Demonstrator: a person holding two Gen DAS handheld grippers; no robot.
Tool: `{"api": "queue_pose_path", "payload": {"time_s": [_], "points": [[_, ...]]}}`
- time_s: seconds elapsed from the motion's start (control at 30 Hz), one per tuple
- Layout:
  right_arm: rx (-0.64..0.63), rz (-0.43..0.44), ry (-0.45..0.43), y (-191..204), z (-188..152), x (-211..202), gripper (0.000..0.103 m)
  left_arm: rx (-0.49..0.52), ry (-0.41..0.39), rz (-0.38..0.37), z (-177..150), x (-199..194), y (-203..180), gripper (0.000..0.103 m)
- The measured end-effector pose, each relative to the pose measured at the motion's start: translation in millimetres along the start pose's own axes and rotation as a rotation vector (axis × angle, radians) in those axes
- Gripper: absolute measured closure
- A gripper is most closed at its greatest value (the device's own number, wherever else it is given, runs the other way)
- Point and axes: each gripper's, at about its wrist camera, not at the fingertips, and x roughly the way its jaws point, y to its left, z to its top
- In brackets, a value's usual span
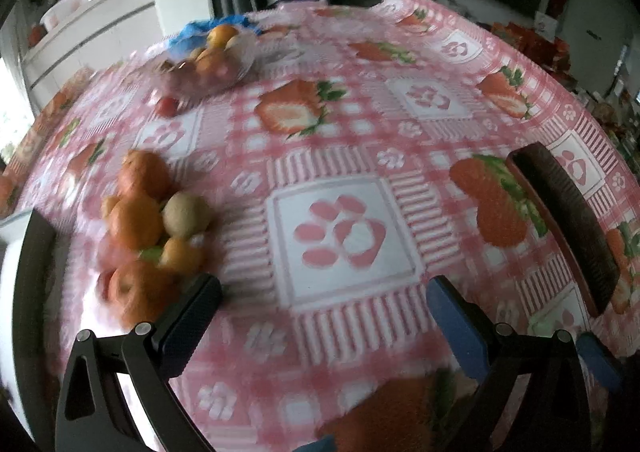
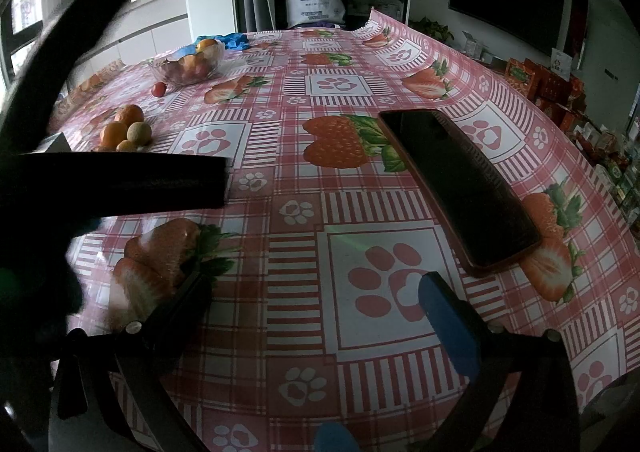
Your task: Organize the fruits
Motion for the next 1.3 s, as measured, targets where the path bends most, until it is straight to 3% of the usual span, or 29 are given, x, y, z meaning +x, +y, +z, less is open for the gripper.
{"api": "queue_pose_path", "payload": {"time_s": [0.07, 0.23, 0.37, 0.43, 0.67, 0.77, 0.83, 1.03, 1.17, 1.2, 1.3], "points": [[0.0, 0.0, 0.0, 0.0, 0.0, 0.0, 0.0, 0.006, -0.036, -0.006, -6.0, -19.6, 8.7, 0.0], [0.0, 0.0, 0.0, 0.3, 0.0, -0.1, 0.0, -0.008, -0.171, 0.076, -20.5, -67.0, 50.5, 0.0], [0.0, 0.0, 0.0, 0.3, -0.1, -0.1, 0.0, -0.055, -0.111, 0.151, -26.5, -57.1, 91.0, 0.0], [0.0, 0.0, 0.0, 0.4, -0.1, -0.1, 0.0, -0.093, -0.088, 0.152, -27.4, -49.7, 102.9, 0.0], [0.0, 0.0, 0.0, 0.5, -0.1, 0.1, 0.0, -0.055, -0.04, 0.177, -28.8, -23.0, 99.6, 0.0], [0.0, 0.0, 0.0, 0.3, -0.3, 0.0, 0.0, -0.066, -0.06, 0.148, -28.6, -19.0, 104.9, 0.0], [0.0, 0.001, -0.001, 0.3, -0.3, 0.1, 0.0, -0.126, -0.036, 0.078, -28.6, -14.5, 116.9, 0.0], [0.0, 0.001, 0.0, 0.4, -0.3, 0.1, 0.0, -0.059, 0.0, 0.061, -23.5, -13.7, 115.0, 0.0], [0.0, 0.001, -0.001, 0.2, -0.5, 0.0, 0.0, 0.043, -0.039, 0.093, -18.3, -14.8, 101.7, 0.0], [0.0, 0.001, -0.001, 0.3, -0.4, 0.1, 0.0, 0.058, -0.04, 0.092, -17.4, -14.8, 98.8, 0.003], [0.0, 0.001, -0.001, 0.4, -0.3, 0.1, 0.0, 0.093, -0.056, 0.052, -14.2, -17.0, 89.6, 0.03]]}}
